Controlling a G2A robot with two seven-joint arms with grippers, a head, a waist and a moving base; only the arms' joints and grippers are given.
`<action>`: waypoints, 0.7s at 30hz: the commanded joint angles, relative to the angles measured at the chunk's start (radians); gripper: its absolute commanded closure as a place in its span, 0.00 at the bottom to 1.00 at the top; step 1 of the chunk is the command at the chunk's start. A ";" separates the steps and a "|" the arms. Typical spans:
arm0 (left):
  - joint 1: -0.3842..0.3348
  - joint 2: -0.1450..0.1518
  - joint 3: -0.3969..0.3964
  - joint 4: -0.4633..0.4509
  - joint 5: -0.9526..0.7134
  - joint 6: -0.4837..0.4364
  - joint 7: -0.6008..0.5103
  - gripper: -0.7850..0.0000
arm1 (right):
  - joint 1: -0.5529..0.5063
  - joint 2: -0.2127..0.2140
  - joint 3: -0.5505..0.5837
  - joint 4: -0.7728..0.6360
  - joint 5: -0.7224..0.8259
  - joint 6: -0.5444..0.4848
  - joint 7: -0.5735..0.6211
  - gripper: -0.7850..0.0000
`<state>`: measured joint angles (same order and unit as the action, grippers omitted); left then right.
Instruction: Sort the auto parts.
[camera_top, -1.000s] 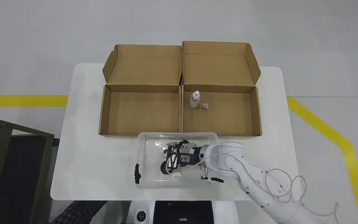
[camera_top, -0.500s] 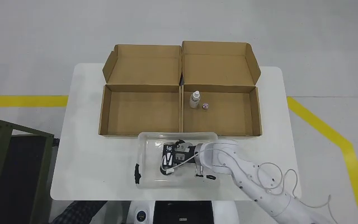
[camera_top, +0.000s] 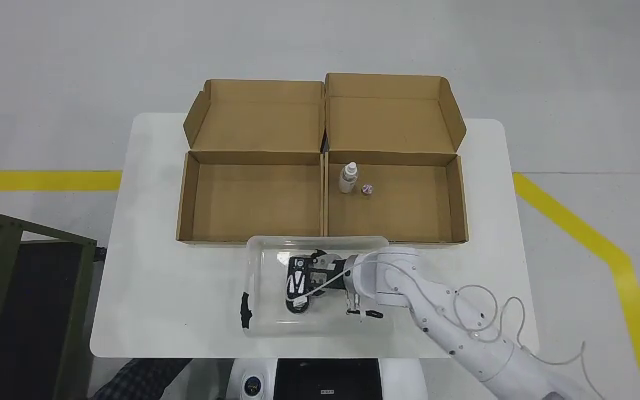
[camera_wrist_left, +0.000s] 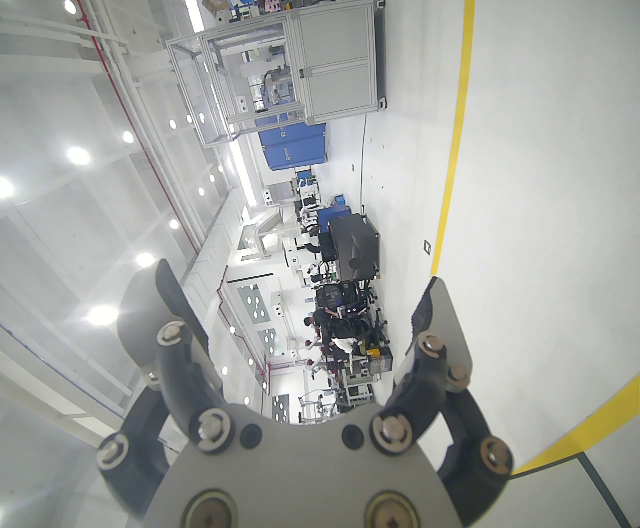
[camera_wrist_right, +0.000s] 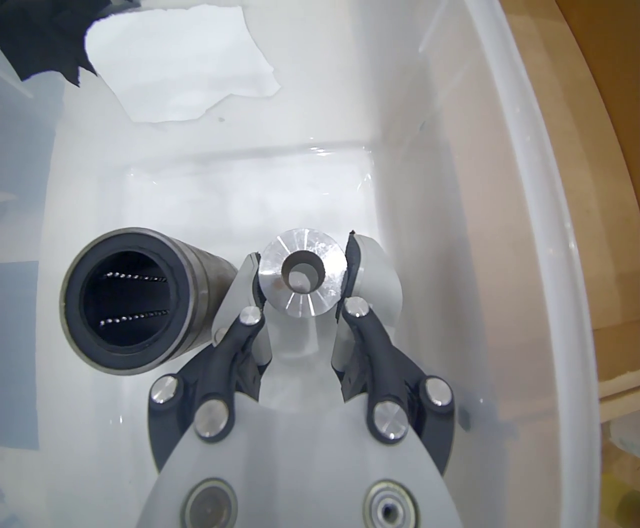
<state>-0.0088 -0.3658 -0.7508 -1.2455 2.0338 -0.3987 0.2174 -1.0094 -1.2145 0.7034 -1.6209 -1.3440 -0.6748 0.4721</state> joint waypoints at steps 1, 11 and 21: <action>0.000 0.000 0.000 0.000 0.000 0.000 0.000 0.00 | -0.005 0.002 0.006 -0.013 0.003 -0.007 -0.004 1.00; 0.000 0.000 0.000 0.000 0.000 0.000 0.000 0.00 | -0.060 0.022 0.072 -0.109 0.032 -0.039 -0.052 1.00; 0.000 0.000 0.000 0.000 0.000 0.000 0.000 0.00 | -0.118 0.045 0.162 -0.191 0.104 -0.080 -0.112 1.00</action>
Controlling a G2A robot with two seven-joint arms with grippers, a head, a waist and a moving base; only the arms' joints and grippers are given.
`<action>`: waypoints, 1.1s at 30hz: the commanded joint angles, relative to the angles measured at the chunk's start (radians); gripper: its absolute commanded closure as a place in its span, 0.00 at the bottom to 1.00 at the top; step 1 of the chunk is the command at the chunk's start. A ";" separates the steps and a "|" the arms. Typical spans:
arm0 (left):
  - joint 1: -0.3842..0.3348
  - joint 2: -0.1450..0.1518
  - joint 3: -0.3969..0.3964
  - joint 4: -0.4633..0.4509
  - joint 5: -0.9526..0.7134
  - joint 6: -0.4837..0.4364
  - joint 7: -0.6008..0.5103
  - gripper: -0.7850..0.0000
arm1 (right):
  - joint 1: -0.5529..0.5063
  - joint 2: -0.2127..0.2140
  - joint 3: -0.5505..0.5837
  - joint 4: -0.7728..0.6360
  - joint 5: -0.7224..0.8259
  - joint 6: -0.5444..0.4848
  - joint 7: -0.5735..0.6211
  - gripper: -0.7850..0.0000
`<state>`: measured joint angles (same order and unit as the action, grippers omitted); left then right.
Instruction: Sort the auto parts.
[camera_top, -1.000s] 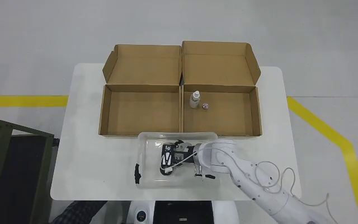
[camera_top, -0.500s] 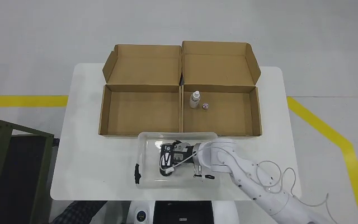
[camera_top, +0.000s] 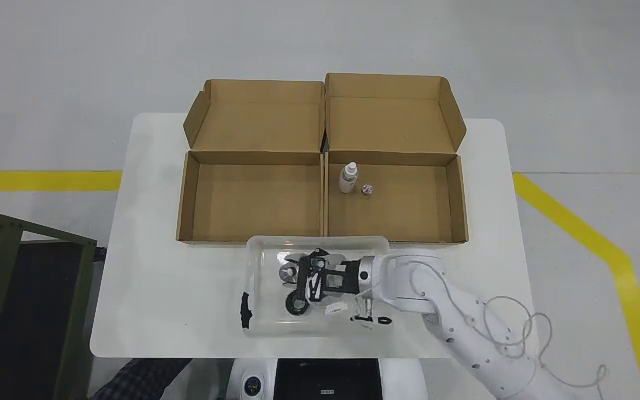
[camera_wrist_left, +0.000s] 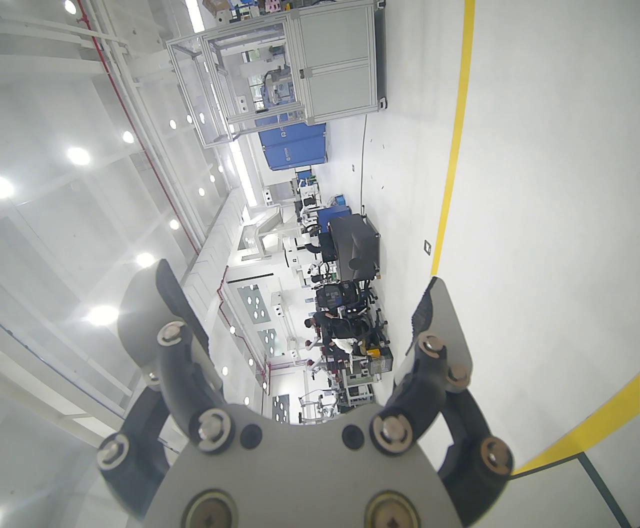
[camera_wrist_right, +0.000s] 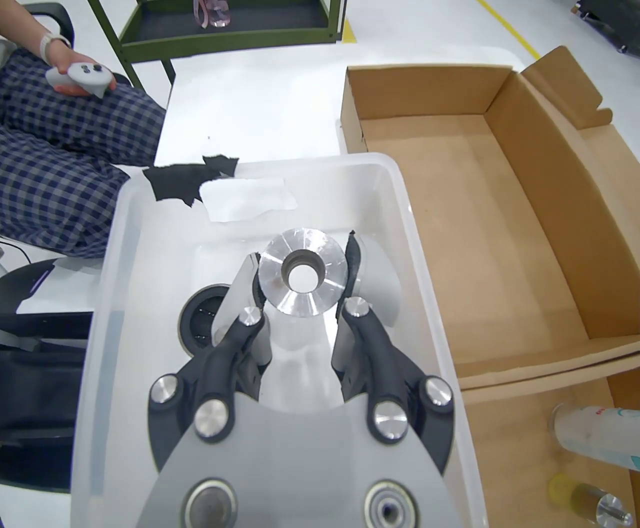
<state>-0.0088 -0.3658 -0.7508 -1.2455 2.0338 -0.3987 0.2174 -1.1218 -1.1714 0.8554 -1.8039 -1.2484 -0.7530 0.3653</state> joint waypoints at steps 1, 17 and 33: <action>0.000 0.000 0.000 0.000 0.000 0.000 0.000 0.00 | -0.013 0.005 0.019 -0.015 0.019 -0.007 -0.012 1.00; 0.000 0.000 0.000 0.000 0.000 0.000 0.000 0.00 | -0.118 0.038 0.208 -0.073 0.278 -0.037 -0.153 1.00; 0.000 0.000 0.000 0.000 0.000 0.000 0.000 0.00 | -0.203 0.048 0.324 -0.069 0.493 0.019 -0.263 1.00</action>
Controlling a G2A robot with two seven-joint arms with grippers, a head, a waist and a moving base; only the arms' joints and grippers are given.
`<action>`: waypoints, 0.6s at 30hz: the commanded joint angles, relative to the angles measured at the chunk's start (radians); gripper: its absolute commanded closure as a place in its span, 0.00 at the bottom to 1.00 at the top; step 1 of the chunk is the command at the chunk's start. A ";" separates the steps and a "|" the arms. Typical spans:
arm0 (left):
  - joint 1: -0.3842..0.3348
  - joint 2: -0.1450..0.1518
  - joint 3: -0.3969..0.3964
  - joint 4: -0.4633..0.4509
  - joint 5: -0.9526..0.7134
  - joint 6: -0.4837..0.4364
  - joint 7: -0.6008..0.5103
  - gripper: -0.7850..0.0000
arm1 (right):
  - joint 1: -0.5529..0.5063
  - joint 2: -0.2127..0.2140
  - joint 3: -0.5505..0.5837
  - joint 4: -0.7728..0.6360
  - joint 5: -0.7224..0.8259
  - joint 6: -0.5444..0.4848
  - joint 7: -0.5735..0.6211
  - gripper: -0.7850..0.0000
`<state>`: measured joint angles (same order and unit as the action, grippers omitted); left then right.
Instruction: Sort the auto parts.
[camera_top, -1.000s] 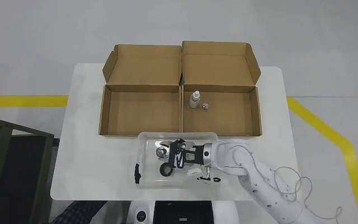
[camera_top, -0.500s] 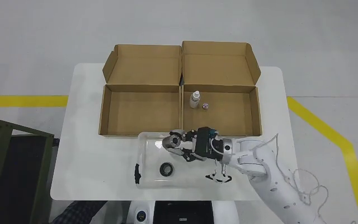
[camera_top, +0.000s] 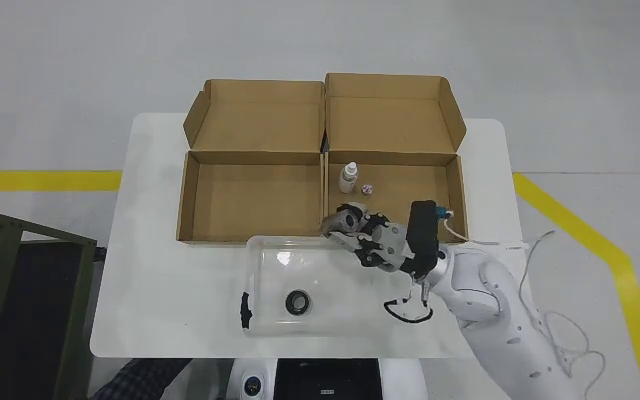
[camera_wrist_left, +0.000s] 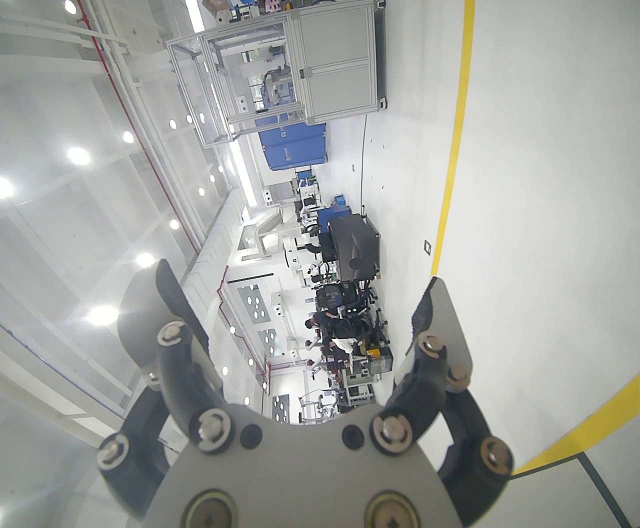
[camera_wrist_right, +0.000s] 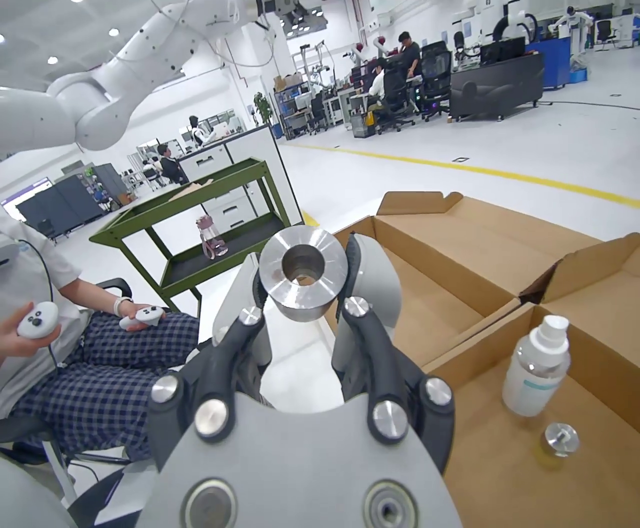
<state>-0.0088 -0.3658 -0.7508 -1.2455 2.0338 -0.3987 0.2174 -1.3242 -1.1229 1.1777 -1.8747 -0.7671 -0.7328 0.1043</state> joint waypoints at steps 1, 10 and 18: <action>0.000 0.000 0.000 0.000 0.000 0.000 0.000 0.00 | -0.001 0.000 0.003 0.004 0.022 -0.004 -0.001 1.00; 0.000 0.000 0.000 0.000 0.000 0.000 0.000 0.00 | 0.001 0.000 0.010 0.001 0.066 -0.006 0.007 1.00; 0.000 0.000 0.000 0.000 0.000 0.000 0.000 0.00 | 0.008 -0.001 0.013 0.006 0.040 0.030 0.020 1.00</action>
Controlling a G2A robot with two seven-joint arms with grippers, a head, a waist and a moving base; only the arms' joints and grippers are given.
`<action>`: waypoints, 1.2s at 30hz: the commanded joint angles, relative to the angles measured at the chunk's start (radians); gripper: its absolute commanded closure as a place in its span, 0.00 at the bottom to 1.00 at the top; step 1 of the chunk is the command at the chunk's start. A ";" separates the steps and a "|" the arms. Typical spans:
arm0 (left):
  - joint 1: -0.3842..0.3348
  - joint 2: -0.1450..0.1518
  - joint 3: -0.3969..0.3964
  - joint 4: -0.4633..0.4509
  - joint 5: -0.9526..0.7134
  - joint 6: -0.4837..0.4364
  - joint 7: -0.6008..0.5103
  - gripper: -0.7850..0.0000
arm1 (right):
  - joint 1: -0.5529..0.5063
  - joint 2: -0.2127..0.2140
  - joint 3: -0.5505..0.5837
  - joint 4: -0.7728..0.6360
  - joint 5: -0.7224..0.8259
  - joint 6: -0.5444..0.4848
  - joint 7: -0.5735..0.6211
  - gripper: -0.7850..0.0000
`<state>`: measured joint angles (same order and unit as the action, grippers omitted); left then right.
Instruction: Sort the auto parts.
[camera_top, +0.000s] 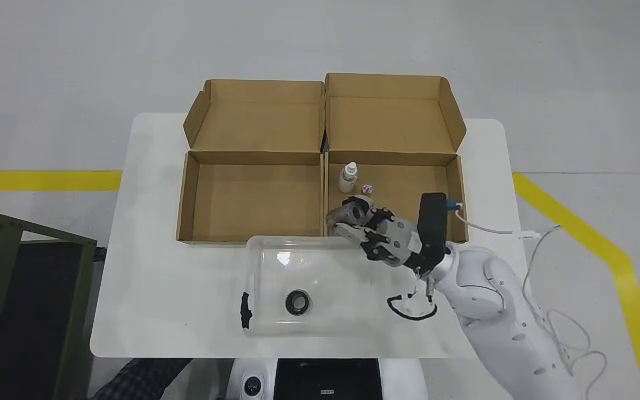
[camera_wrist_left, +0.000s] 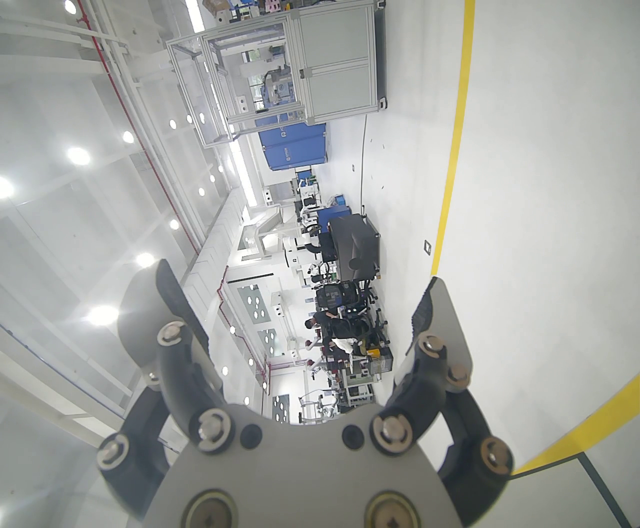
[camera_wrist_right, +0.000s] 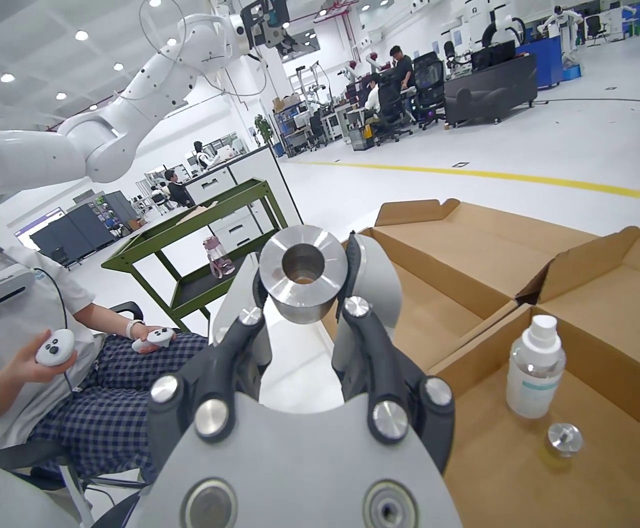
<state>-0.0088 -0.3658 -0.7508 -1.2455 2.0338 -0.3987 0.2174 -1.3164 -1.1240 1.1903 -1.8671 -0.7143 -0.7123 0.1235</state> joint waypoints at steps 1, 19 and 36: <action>0.000 0.000 0.000 0.000 0.000 0.000 0.000 0.00 | 0.000 -0.001 -0.002 -0.003 -0.024 0.016 0.001 1.00; 0.000 0.000 0.000 0.000 0.000 0.000 0.000 0.00 | 0.090 -0.029 -0.144 -0.037 -0.441 0.262 0.056 1.00; 0.000 0.000 0.000 0.000 0.000 0.000 0.000 0.00 | 0.341 -0.108 -0.364 0.115 -0.544 0.430 0.222 1.00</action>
<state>-0.0088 -0.3658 -0.7508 -1.2455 2.0338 -0.3987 0.2174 -0.9979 -1.2255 0.8403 -1.7700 -1.2564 -0.2925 0.3347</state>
